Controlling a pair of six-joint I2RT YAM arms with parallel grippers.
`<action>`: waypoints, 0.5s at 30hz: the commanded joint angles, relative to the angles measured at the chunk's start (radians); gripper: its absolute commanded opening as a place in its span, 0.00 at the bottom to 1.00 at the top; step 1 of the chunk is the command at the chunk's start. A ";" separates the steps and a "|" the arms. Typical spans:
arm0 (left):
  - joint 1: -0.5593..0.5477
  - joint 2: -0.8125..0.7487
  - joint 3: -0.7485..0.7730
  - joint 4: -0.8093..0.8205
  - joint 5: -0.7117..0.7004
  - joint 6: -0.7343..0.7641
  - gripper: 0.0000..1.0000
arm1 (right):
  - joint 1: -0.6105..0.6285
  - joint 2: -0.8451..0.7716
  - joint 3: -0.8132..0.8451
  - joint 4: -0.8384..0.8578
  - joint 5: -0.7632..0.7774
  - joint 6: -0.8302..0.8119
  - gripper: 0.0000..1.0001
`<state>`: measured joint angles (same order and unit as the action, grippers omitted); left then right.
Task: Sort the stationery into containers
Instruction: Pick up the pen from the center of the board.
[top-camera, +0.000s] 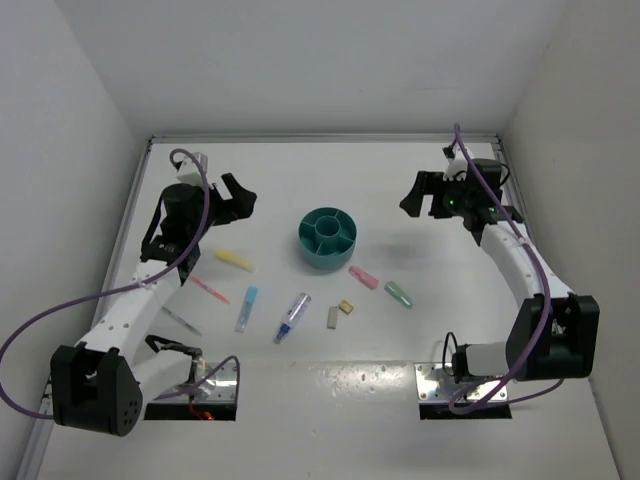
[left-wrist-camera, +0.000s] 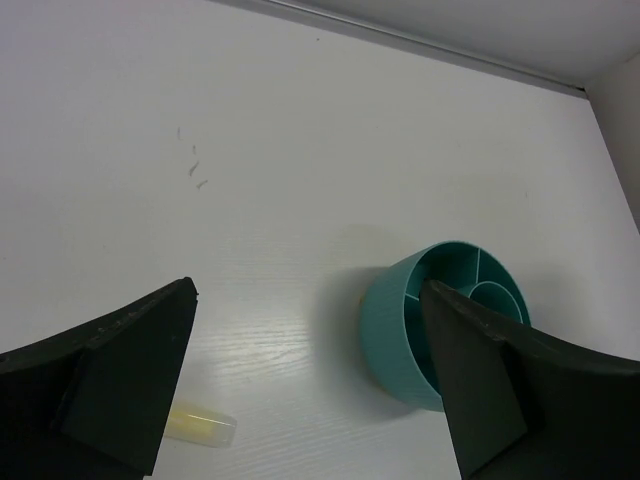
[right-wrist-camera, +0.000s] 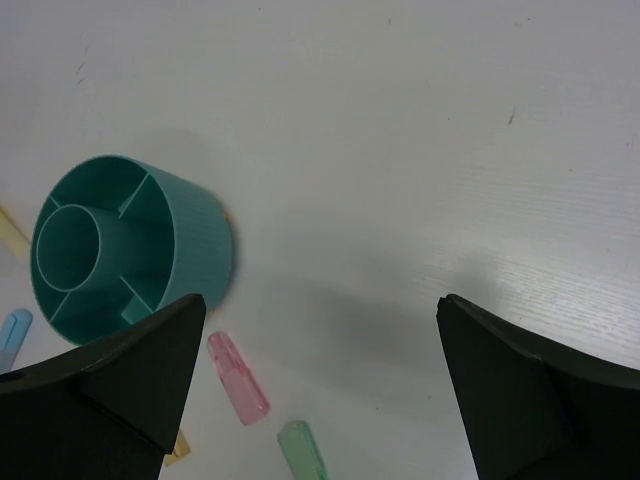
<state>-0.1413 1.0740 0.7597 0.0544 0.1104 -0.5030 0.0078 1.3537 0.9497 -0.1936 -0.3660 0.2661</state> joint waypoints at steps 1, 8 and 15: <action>0.000 0.001 0.038 0.039 0.026 -0.006 1.00 | -0.006 -0.030 -0.008 0.042 0.012 -0.002 0.99; 0.000 0.020 0.038 0.039 0.008 -0.006 0.97 | -0.006 -0.016 0.004 -0.096 -0.273 -0.344 0.99; 0.000 0.029 0.027 0.030 -0.029 -0.006 0.54 | 0.017 0.035 0.101 -0.214 -0.082 -0.438 0.99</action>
<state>-0.1413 1.1057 0.7601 0.0532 0.1020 -0.5171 0.0158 1.3838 0.9936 -0.3561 -0.5049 -0.0605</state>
